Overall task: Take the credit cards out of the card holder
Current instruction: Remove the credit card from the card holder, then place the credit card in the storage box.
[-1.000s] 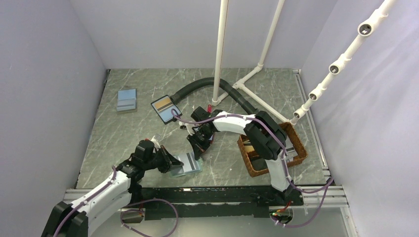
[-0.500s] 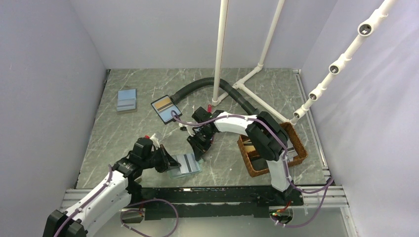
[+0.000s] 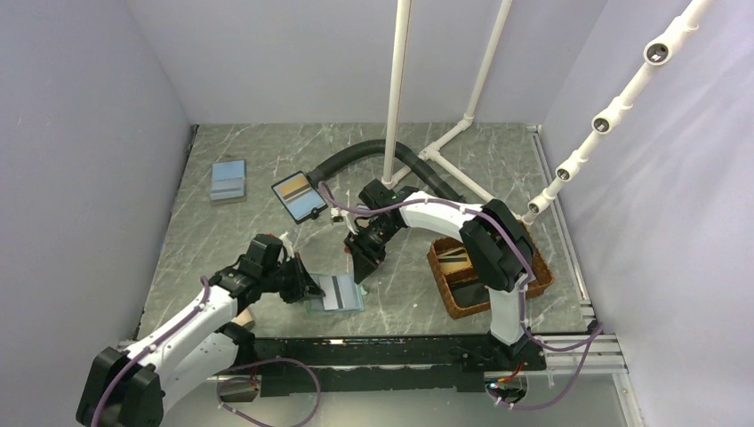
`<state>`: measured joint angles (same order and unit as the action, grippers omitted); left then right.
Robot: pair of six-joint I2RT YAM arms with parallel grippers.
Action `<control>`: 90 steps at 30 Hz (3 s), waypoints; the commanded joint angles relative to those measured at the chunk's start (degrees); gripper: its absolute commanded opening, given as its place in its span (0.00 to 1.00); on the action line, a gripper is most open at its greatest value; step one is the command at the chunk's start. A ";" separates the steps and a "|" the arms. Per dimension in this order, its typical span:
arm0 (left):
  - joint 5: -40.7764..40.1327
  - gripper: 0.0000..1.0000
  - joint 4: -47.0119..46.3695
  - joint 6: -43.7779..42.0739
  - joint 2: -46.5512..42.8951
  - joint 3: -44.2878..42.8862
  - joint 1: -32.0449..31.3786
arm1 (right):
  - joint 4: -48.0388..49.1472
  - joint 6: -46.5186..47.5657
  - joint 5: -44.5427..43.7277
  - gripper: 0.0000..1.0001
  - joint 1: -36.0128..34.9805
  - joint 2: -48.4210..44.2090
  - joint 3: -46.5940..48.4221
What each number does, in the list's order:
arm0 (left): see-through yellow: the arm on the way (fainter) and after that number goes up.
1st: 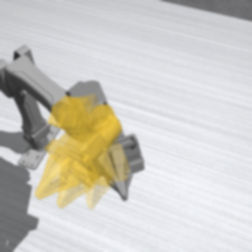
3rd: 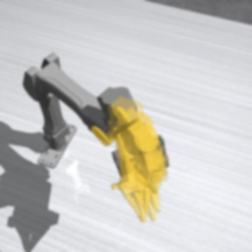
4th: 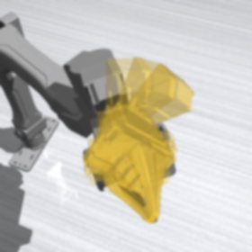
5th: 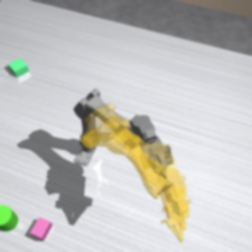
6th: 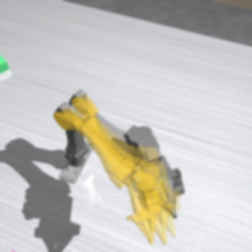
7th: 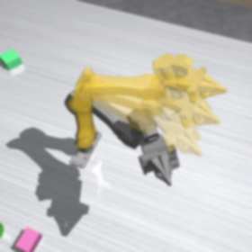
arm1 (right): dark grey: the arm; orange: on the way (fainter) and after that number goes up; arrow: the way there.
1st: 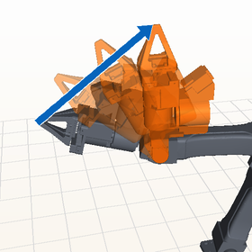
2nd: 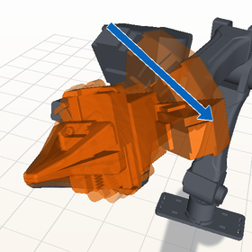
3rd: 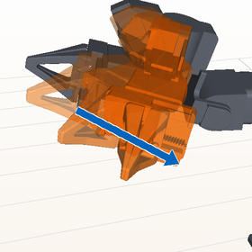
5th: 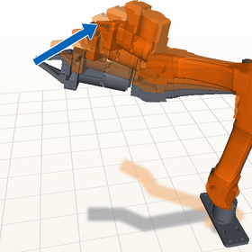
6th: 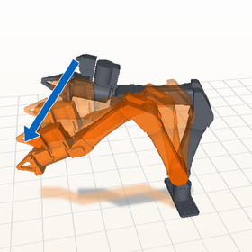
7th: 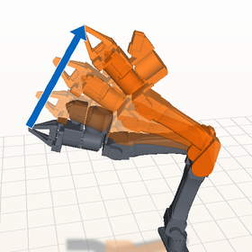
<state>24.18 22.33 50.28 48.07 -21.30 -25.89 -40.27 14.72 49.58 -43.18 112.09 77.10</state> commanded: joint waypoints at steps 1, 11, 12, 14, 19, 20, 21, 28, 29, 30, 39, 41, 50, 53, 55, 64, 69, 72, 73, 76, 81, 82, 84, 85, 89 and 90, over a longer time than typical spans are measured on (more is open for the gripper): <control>0.24 0.00 1.69 0.53 2.93 -2.57 0.40 | 2.12 -4.16 6.29 0.31 -1.92 -0.22 3.02; -2.54 0.00 10.45 3.51 4.88 -6.49 1.19 | 5.94 -14.62 -5.83 0.18 -6.81 8.18 5.12; -2.53 0.00 10.37 4.17 4.57 -6.13 1.19 | 6.30 -16.43 -7.20 0.16 -6.84 8.26 4.64; -2.80 0.00 11.08 4.55 3.96 -5.98 1.19 | 6.79 -16.98 -10.11 0.10 -6.83 8.34 3.57; -3.19 0.00 14.59 4.09 3.13 -6.55 1.86 | 6.11 -16.42 -15.91 0.05 -6.92 9.68 2.81; -3.17 0.00 15.09 4.04 3.08 -6.65 2.10 | 5.90 -16.32 -16.80 0.05 -6.90 9.93 2.84; -3.10 0.00 15.67 3.97 3.03 -6.77 2.26 | 5.64 -16.15 -17.55 0.05 -6.96 10.25 2.94; -3.01 0.00 18.41 4.56 3.17 -7.22 3.33 | 5.31 -15.53 -20.73 0.04 -6.95 11.05 2.40; -3.00 0.00 18.81 4.75 3.17 -7.18 3.38 | 5.29 -15.51 -20.84 0.03 -6.98 11.12 2.36; -2.93 0.00 19.20 5.03 3.17 -7.30 3.43 | 5.29 -15.45 -21.04 0.03 -6.93 11.19 2.28; -4.09 0.00 25.31 5.32 -1.02 -10.35 3.65 | 5.03 -15.25 -21.47 0.03 -6.92 11.31 2.18; -4.66 0.00 26.43 4.98 -2.23 -11.31 3.74 | 5.03 -15.25 -22.20 0.03 -6.88 11.03 2.09; -3.49 0.00 20.03 2.80 -6.54 -12.51 3.74 | 5.27 -12.18 -21.01 0.05 -5.62 7.18 1.57; -2.17 0.00 17.75 0.51 -7.23 -13.48 3.74 | 4.40 -8.93 -13.20 0.16 -4.79 3.37 2.25; -1.21 0.00 16.36 -1.72 -7.50 -14.05 3.74 | 3.45 -6.75 -8.22 0.26 -3.96 0.28 2.64; 4.56 0.00 4.19 -10.42 -5.78 -14.16 3.74 | -6.38 6.94 10.36 0.56 3.63 -7.65 4.98; 7.82 0.00 -4.95 -15.68 -5.46 -14.43 3.65 | -11.54 12.45 16.59 0.71 6.96 -9.46 6.03; 10.68 0.00 -9.99 -16.47 -3.90 -14.66 3.65 | -11.48 12.61 18.43 0.73 6.97 -10.25 5.38; 11.54 0.00 -11.27 -16.45 -3.21 -14.87 3.70 | -11.22 12.32 18.57 0.73 6.98 -10.57 5.35; 13.00 0.00 -15.53 -15.80 -1.69 -15.13 3.41 | -11.50 11.76 19.33 0.74 7.28 -10.48 5.96; 14.07 0.00 -21.24 -13.76 -0.01 -15.13 2.85 | -11.58 10.14 22.22 0.74 8.00 -10.32 7.50; 14.13 0.00 -21.80 -13.29 0.26 -15.11 2.60 | -11.31 9.47 22.56 0.73 8.10 -10.26 8.16; 14.11 0.00 -24.36 -12.57 0.88 -15.16 1.99 | -11.00 7.90 23.17 0.72 8.34 -9.76 9.36; 13.98 0.00 -24.99 -12.29 1.28 -15.17 1.60 | -11.10 7.45 23.44 0.71 8.51 -9.48 10.03; 13.64 0.00 -27.53 -11.34 2.71 -15.26 0.11 | -9.86 3.61 24.33 0.65 9.26 -8.53 12.16; 13.43 0.00 -27.92 -11.27 2.99 -15.26 -0.27 | -9.35 2.55 24.62 0.61 9.46 -8.36 12.60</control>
<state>36.34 0.47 37.74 50.17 -34.15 -24.91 -51.53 20.99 70.48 -34.59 104.03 86.24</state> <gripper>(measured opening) 0.005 0.659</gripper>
